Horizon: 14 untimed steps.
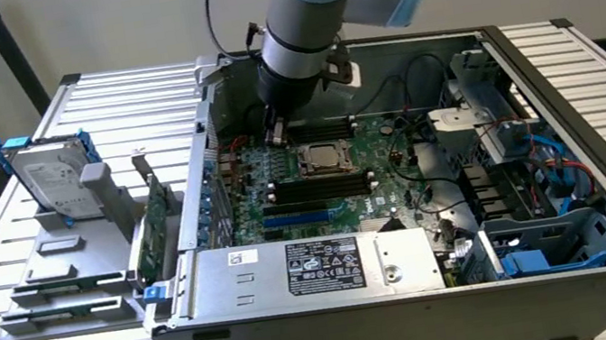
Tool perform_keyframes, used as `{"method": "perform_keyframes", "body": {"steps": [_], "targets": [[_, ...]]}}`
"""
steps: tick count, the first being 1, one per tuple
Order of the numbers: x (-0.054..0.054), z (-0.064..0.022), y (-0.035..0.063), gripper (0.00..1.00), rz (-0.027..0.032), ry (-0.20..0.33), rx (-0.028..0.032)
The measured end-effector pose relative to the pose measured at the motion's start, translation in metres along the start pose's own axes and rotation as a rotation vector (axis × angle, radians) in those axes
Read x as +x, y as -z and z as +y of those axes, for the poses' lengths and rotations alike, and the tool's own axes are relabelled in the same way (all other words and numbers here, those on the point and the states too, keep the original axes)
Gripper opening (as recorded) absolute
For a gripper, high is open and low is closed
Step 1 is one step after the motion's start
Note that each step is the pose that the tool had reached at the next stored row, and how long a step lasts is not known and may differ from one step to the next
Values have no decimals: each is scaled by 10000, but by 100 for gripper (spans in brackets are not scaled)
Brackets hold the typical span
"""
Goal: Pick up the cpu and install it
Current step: 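Install the first cpu locking lever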
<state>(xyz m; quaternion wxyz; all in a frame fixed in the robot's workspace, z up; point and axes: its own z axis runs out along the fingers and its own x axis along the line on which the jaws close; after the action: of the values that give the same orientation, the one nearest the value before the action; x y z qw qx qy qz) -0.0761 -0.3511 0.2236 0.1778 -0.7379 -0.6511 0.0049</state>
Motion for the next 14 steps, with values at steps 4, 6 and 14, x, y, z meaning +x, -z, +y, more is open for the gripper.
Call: {"method": "perform_keyframes", "body": {"steps": [4, 6, 14], "targets": [[-4, -17, 38, 11, 148, -63, 28], [-5, -26, 43, 11, 170, -112, 19], [-16, -96, 26, 11, 258, -450, -65]]}}
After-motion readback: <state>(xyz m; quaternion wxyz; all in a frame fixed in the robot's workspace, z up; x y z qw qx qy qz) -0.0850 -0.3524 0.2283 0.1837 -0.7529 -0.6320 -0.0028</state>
